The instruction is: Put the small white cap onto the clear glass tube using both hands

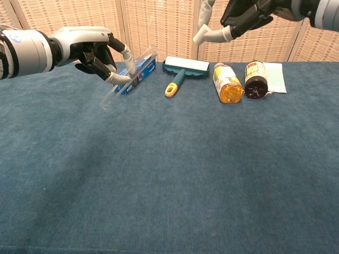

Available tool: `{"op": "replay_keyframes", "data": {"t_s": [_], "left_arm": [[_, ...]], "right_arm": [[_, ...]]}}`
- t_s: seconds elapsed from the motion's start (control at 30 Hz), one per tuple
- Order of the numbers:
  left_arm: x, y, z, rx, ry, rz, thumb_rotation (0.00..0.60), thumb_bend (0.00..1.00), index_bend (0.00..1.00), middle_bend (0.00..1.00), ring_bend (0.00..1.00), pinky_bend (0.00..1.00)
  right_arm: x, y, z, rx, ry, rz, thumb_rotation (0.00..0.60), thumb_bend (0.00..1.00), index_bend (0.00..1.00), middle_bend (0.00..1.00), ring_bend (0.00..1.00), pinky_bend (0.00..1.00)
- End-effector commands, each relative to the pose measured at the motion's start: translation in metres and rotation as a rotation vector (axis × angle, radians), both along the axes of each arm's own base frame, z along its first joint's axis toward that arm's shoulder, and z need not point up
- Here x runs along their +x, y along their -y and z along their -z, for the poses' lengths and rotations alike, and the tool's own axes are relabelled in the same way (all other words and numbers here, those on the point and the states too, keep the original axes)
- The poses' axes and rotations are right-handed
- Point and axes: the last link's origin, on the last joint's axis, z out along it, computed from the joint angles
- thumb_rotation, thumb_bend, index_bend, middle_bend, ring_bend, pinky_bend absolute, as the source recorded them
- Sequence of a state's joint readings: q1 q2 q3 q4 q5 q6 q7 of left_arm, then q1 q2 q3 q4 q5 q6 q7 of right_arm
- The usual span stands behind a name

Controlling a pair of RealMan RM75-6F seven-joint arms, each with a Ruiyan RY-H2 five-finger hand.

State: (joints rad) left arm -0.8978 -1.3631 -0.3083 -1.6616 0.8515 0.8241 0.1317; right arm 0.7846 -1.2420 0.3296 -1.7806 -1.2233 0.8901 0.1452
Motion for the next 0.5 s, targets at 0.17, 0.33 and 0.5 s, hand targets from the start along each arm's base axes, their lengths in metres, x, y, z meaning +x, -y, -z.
{"op": "replay_keyframes", "data": {"t_s": [0.17, 0.33, 0.5], "left_arm": [[0.004, 0.002, 0.002, -0.005, 0.0, -0.003, 0.6, 0.35, 0.62, 1.0, 1.0, 1.0], [0.006, 0.003, 0.004, -0.018, 0.007, -0.011, 0.6, 0.35, 0.63, 1.0, 1.0, 1.0], [0.008, 0.003, 0.005, -0.023, 0.009, -0.015, 0.6, 0.35, 0.62, 1.0, 1.0, 1.0]], "right_arm": [[0.01, 0.002, 0.009, 0.01, 0.013, -0.015, 0.6, 0.52, 0.68, 1.0, 1.0, 1.0], [0.015, 0.005, 0.014, 0.009, 0.019, -0.02, 0.6, 0.52, 0.69, 1.0, 1.0, 1.0], [0.017, 0.006, 0.018, 0.01, 0.03, -0.021, 0.6, 0.52, 0.69, 1.0, 1.0, 1.0]]}}
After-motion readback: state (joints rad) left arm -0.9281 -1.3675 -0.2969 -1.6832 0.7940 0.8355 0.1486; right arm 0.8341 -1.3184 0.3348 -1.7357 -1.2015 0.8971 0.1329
